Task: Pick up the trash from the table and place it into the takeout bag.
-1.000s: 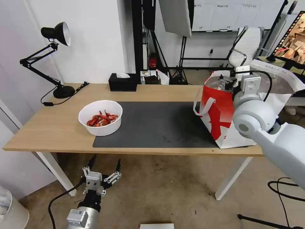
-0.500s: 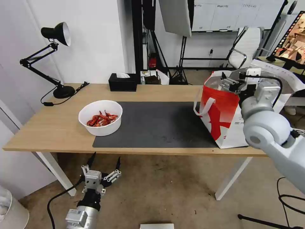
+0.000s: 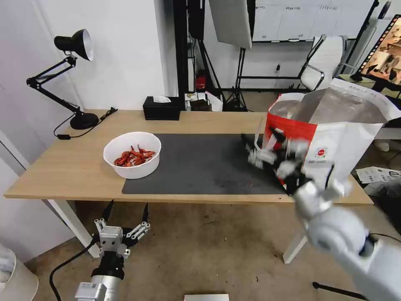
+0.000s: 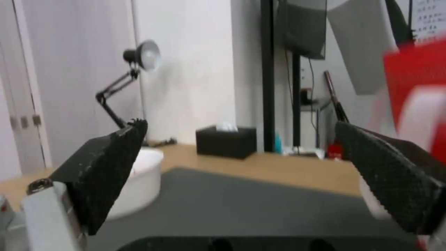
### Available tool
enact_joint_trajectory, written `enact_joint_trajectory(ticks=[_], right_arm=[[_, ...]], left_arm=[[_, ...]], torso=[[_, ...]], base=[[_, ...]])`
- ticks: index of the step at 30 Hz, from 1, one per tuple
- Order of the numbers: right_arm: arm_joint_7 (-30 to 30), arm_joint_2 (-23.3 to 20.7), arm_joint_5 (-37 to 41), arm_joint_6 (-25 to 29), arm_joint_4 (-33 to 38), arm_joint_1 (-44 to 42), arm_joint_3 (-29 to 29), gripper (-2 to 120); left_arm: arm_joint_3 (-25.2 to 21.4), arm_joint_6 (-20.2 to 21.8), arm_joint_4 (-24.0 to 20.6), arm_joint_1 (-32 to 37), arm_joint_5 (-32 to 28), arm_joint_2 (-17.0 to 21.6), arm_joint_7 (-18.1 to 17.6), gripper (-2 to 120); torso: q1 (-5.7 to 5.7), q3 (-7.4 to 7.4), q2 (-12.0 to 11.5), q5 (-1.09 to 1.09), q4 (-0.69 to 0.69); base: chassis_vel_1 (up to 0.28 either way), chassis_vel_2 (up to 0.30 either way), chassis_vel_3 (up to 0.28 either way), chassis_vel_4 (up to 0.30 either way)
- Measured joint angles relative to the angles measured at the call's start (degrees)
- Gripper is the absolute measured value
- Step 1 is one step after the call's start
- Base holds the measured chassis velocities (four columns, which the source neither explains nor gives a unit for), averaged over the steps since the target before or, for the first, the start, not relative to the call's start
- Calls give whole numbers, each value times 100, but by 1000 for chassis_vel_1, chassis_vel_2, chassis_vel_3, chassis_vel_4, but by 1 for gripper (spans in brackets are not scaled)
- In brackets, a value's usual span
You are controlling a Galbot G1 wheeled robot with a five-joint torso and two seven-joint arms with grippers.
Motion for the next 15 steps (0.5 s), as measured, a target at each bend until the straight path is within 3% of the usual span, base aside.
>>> enact_joint_trajectory(ticks=[4,7,15], right_arm=[[-88,346,-512,304,-189,-651,187,100],[-1,912,-1179,390,-337,-1555,528,100],[289,1322,-1628,114,-539,-1903,528,100]], left_arm=[[4,-2,35,-18,-1,20,0,100],[13,8,92,-14,-3,58,17,100],[69,33,197,-70,-11,123,37,100]], torso=[[0,0,0,1,0],[-1,0,0,0,-2],[0,0,0,0,1]], base=[[0,0,0,0],[0,0,0,0],[0,0,0,0]])
